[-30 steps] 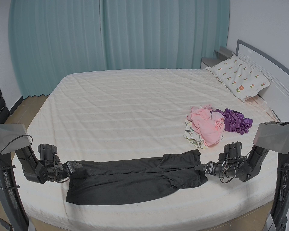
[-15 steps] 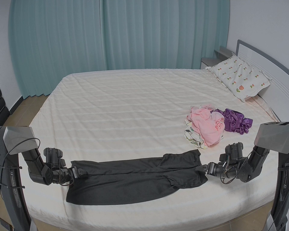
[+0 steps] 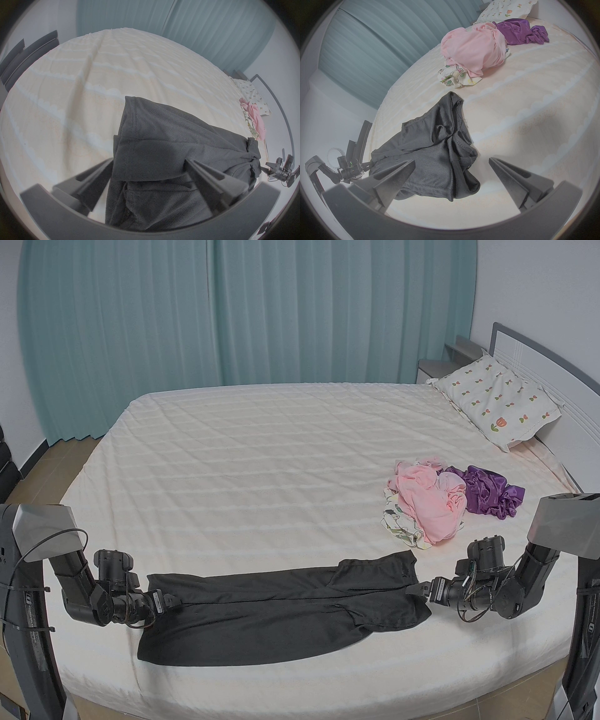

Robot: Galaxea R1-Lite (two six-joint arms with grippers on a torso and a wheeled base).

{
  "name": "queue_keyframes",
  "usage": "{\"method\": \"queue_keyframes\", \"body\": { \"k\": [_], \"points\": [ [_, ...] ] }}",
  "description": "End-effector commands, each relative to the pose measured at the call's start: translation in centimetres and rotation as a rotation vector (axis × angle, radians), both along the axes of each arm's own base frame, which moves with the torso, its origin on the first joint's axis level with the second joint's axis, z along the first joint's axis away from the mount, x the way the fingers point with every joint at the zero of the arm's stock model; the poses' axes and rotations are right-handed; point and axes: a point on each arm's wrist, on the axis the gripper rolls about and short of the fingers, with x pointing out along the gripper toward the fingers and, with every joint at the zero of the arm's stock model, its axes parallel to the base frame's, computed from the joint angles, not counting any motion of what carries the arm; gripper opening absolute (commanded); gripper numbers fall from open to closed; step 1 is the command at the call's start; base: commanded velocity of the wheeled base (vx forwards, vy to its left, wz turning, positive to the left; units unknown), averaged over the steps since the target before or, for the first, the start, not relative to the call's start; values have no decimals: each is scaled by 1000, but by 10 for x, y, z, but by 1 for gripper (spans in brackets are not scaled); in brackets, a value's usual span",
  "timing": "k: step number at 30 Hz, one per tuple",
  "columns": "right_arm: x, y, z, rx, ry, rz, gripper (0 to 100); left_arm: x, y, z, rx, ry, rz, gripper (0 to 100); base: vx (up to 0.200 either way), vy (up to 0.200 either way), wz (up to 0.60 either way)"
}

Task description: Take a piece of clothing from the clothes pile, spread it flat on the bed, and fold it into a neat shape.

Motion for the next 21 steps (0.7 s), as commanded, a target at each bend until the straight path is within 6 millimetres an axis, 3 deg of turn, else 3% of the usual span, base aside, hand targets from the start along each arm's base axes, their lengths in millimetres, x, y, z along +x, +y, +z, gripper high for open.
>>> {"method": "queue_keyframes", "body": {
  "k": [1, 15, 21],
  "points": [
    [0, 0, -1, 1, 2, 0, 100, 1, -1, -2, -1, 3, -3, 0, 0, 0, 0],
    [0, -1, -1, 2, 5, -6, 100, -2, 4, 5, 1, -8, 13, 0, 0, 0, 0],
    [0, -2, -1, 4, 3, -7, 100, -4, 25, 32, 2, -62, 72, 0, 0, 0, 0]
  ]
}}
